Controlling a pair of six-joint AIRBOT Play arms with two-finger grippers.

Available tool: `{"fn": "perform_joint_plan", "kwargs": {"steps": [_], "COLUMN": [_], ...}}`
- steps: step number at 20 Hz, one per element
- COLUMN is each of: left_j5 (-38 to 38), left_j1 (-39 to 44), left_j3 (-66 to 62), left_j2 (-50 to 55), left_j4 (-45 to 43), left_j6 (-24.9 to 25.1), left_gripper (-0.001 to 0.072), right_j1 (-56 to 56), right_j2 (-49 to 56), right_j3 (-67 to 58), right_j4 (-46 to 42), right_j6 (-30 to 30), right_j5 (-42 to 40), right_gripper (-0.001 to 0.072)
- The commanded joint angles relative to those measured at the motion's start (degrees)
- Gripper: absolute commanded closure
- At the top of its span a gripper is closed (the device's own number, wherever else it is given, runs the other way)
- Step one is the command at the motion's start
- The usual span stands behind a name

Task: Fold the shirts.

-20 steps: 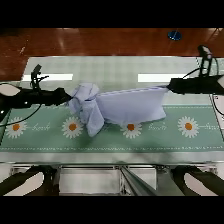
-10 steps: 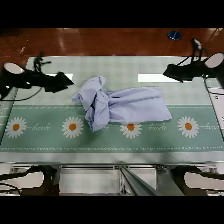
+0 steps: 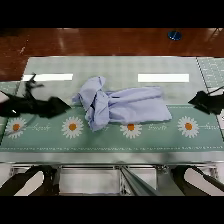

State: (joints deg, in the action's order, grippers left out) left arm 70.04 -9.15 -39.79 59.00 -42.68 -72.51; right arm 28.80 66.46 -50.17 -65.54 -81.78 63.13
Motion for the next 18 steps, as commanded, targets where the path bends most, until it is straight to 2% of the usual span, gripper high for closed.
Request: {"fn": "perform_joint_plan", "kwargs": {"steps": [1, 4, 7, 10, 14, 18], "left_j5": [-5.03, -13.90, -14.58, -14.64, -14.99, -16.59], "left_j1": [11.69, 21.09, 21.66, 21.66, 21.84, 25.49], "left_j3": [15.61, 15.80, 15.04, 13.11, 10.56, 10.10], "left_j2": [-4.70, -3.98, -3.15, -1.44, 1.92, 7.21], "left_j4": [9.09, 9.09, 12.74, 14.82, 15.96, 17.73], "left_j6": [7.63, 9.01, 14.40, 17.18, 18.05, 18.91], "left_gripper": [0.0197, 0.0198, 0.0198, 0.0198, 0.0198, 0.0199], "right_j1": [2.08, 2.10, 2.10, 2.10, 2.10, 2.10], "right_j2": [-4.87, -4.90, -4.90, -4.90, -4.90, -4.90], "right_j3": [11.69, 11.85, 11.85, 11.85, 11.85, 11.85], "right_j4": [6.36, 8.04, 8.02, 8.02, 8.02, 8.02], "right_j6": [4.55, 5.51, 5.97, 5.99, 6.03, 6.01], "right_j5": [-1.44, 0.87, 1.88, 1.92, 2.05, 1.99], "right_gripper": [0.0305, 0.0305, 0.0305, 0.0305, 0.0305, 0.0305]}}
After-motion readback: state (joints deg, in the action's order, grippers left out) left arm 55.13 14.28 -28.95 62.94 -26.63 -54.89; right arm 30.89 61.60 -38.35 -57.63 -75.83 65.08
